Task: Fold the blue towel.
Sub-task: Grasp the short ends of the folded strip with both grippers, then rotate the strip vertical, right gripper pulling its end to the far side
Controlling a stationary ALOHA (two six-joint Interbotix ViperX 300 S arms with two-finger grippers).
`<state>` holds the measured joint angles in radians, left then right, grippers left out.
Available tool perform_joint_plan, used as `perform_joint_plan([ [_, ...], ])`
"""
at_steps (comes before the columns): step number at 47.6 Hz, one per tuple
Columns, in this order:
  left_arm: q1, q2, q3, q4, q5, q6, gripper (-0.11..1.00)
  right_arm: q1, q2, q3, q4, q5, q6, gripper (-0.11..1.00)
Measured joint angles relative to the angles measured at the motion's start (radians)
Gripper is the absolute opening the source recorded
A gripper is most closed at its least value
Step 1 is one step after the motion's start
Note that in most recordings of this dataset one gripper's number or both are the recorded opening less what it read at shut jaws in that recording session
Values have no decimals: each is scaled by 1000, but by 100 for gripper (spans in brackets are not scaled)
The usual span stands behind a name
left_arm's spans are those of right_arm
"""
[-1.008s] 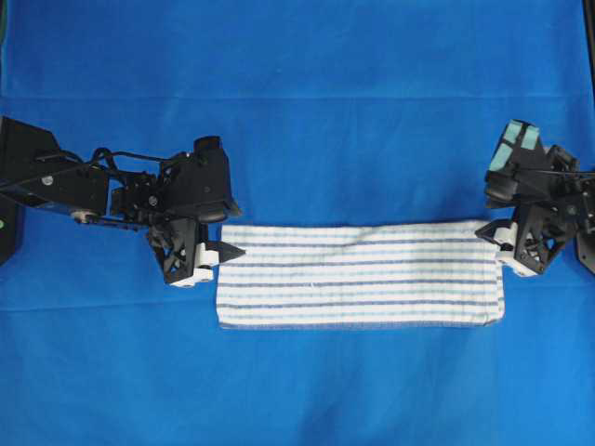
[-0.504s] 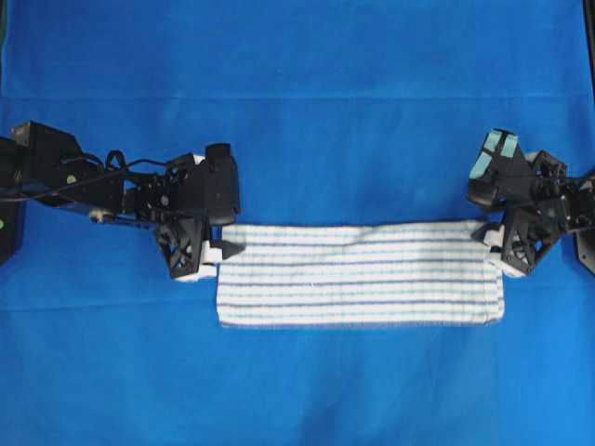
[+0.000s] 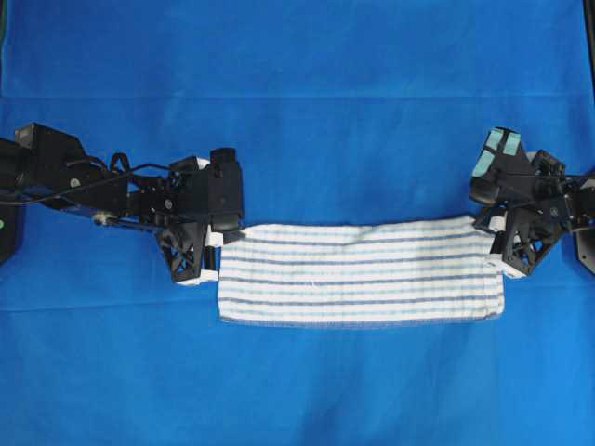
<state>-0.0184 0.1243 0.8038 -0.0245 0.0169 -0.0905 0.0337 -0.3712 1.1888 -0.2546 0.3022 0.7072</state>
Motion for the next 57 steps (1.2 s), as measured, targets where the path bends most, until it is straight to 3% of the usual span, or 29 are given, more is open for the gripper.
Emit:
perform_joint_plan([
  [12,-2,-15,-11,0,55,-6,2,0,-72,-5,0,17,0,2],
  [30,-12,-227,-29,0,255,-6,2,0,-262,-83,0,229,-2,2],
  [44,-12,-288,-26,0,270,-6,2,0,-385,-110,0,287,-2,2],
  [57,-18,-275,-48,0,247,-17,2,-5,-359,-112,-41,279,0,2],
])
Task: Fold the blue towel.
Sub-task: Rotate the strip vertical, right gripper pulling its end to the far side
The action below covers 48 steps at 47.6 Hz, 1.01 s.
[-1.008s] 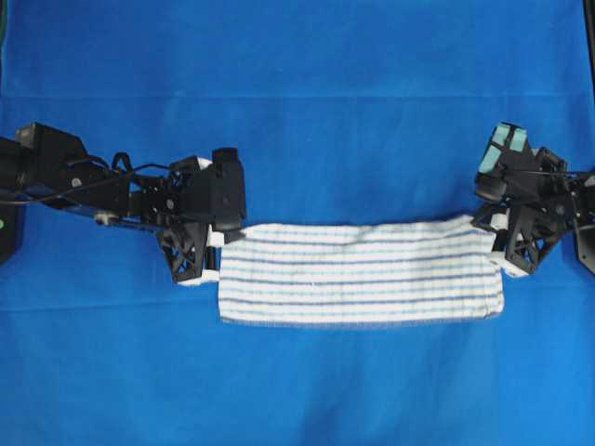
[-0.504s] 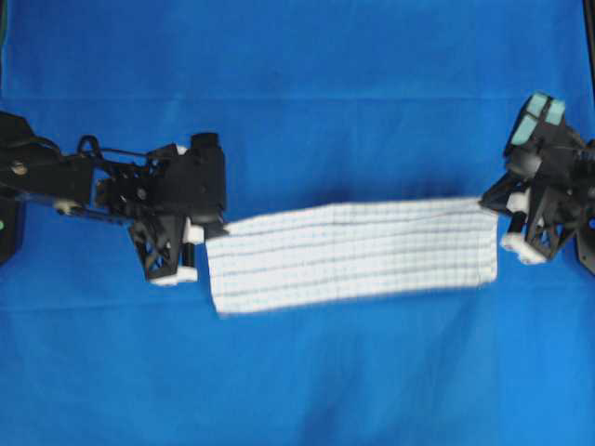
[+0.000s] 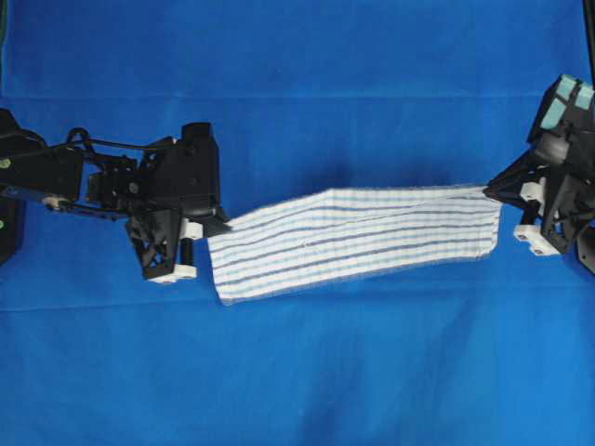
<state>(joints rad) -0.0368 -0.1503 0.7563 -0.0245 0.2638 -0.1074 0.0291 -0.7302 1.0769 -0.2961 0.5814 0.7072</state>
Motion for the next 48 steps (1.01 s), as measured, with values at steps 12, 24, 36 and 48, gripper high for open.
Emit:
perform_joint_plan([
  [12,-57,94,-129,0,-63,8,2,-132,77,-54,-120,-48,2,2],
  [24,-109,189,-265,0,-72,12,2,-273,184,-132,-209,-130,-2,2],
  [36,-140,299,-411,0,-89,18,2,-368,307,-225,-259,-225,-2,2],
  [48,-150,377,-528,0,-117,21,2,-416,437,-330,-311,-239,-3,2],
])
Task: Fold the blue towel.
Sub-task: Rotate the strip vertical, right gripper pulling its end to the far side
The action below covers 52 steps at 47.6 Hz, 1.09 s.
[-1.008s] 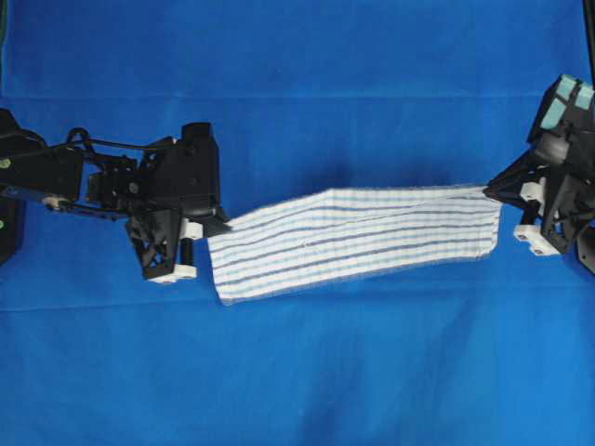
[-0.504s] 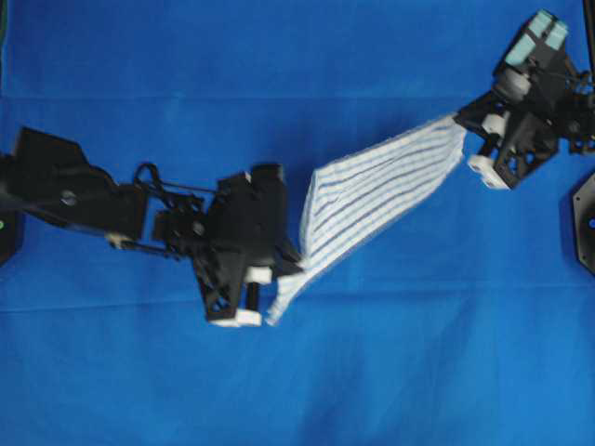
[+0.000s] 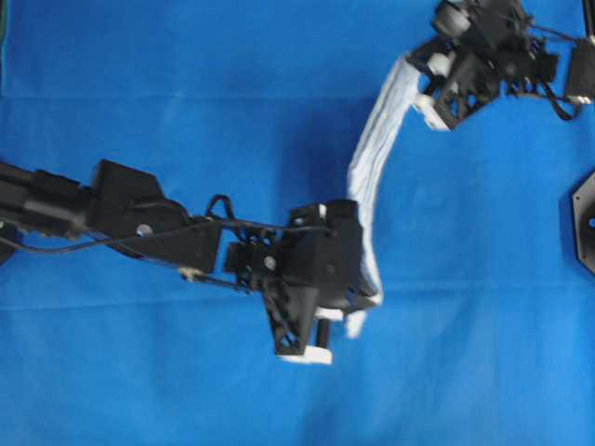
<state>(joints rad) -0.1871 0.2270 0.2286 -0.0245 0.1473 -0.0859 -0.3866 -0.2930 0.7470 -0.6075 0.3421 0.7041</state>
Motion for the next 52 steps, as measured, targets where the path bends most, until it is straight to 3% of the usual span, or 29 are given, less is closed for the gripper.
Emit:
perform_joint_plan([
  [19,-11,84,-117,0,-26,18,2,-21,44,-61,-21,-23,0,2],
  [37,-6,155,-181,0,-100,41,2,-51,-92,43,-21,-6,6,2],
  [43,-5,158,-167,0,-104,43,2,-52,-92,46,-20,-12,9,2],
  [52,-5,132,-58,-2,-112,23,2,-52,44,3,-18,-91,11,2],
])
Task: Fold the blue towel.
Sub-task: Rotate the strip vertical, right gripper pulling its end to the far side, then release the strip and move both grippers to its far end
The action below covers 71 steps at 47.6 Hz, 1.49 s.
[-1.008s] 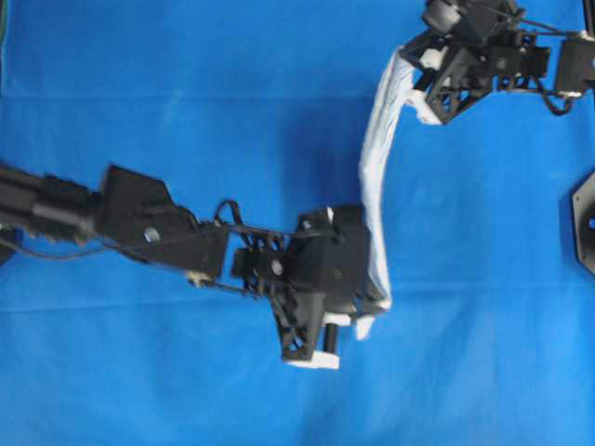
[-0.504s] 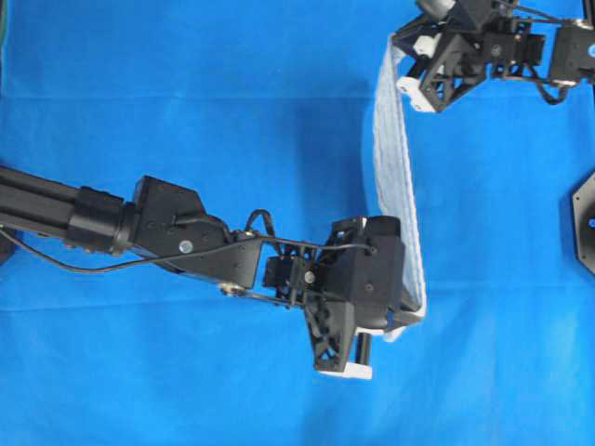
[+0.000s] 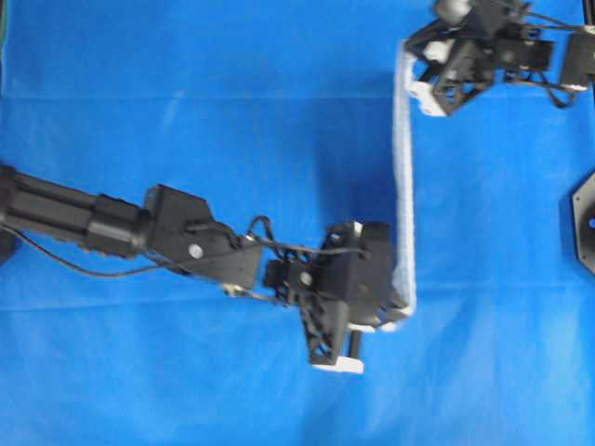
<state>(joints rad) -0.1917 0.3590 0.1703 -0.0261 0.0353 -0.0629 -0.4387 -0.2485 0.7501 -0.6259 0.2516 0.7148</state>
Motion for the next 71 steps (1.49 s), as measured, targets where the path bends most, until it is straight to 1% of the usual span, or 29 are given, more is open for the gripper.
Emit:
perform_joint_plan([
  [4,-2,-26,64,-5,-17,-20,2,3,83,-46,0,-35,0,2],
  [11,-5,-71,167,-6,-52,-67,2,18,210,-137,0,-52,-6,2],
  [17,-9,-106,245,-6,-75,-106,2,34,265,-195,-2,-52,-9,2],
  [20,-14,-118,275,-6,-86,-112,2,38,275,-213,0,-52,-8,2],
  [27,-14,-132,304,-6,-104,-117,2,40,282,-225,0,-54,-8,2],
  [40,-15,-132,313,-6,-106,-117,3,44,282,-225,0,-54,-9,2],
  [42,-15,-132,314,-6,-106,-117,6,44,282,-225,0,-54,-9,3],
  [43,-17,-132,314,-6,-104,-117,10,44,282,-225,0,-52,-8,3],
  [44,-17,-133,316,-5,-104,-117,14,43,281,-225,0,-54,-9,3],
  [45,-17,-133,319,-5,-103,-118,21,44,282,-227,0,-54,-9,4],
  [46,-15,-133,319,-6,-101,-118,26,43,282,-225,0,-52,-9,8],
  [48,-17,-133,324,-6,-98,-118,38,44,282,-225,0,-54,-11,19],
  [51,-17,-140,334,-5,-84,-118,56,46,282,-225,-2,-54,-12,41],
  [54,-17,-158,350,-6,-52,-118,69,46,281,-222,-3,-52,-17,58],
  [56,-17,-176,359,-6,-21,-118,72,46,279,-216,-5,-52,-23,66],
  [57,-18,-189,367,-6,-3,-118,72,46,276,-213,-5,-52,-26,67],
  [65,-20,-313,434,-6,121,-120,71,48,219,-163,-5,-52,-29,61],
  [71,-18,-422,494,-6,144,-106,71,54,141,-107,-5,-54,-29,61],
])
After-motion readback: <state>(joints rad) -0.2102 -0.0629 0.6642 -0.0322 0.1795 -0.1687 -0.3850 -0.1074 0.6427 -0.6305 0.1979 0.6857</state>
